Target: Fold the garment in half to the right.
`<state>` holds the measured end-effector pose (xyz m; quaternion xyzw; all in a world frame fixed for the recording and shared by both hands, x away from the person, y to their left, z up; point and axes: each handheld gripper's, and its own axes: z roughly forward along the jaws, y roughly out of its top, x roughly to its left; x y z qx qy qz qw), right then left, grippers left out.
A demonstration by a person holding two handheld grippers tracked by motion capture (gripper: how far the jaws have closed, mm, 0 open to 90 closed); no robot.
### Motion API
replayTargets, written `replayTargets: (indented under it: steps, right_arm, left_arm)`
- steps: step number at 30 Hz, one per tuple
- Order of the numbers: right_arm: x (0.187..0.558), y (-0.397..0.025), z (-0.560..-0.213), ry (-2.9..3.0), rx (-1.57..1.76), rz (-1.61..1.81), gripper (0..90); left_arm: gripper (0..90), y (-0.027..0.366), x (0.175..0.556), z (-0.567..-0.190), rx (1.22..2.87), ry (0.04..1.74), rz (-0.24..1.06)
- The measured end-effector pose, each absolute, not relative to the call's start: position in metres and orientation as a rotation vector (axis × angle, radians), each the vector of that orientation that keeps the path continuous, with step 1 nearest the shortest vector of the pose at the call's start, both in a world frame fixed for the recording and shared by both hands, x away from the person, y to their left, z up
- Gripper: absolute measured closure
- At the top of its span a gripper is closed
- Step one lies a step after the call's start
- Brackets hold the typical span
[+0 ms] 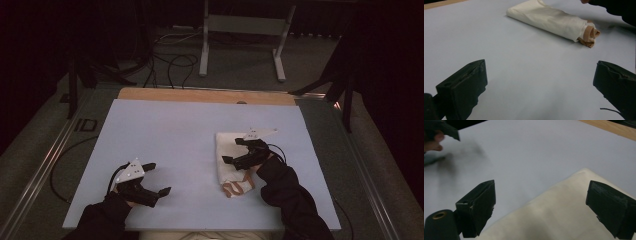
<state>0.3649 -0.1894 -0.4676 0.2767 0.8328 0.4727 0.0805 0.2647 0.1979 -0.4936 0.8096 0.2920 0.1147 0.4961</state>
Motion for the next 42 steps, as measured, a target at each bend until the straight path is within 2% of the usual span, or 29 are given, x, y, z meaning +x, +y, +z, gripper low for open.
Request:
replayTargets:
  steps: [13, 42]
  right_arm:
    - [0.339, -0.208, -0.47, 2.494, 0.765, 1.43, 9.5]
    - [0.296, -0.268, -0.496, 2.441, 0.872, 1.298, 9.5]
  left_arm:
    - [0.1, 0.214, 0.263, -0.494, 1.962, 0.732, 0.297]
    - [0.1, 0.239, 0.259, -0.506, 1.977, 0.803, 0.354]
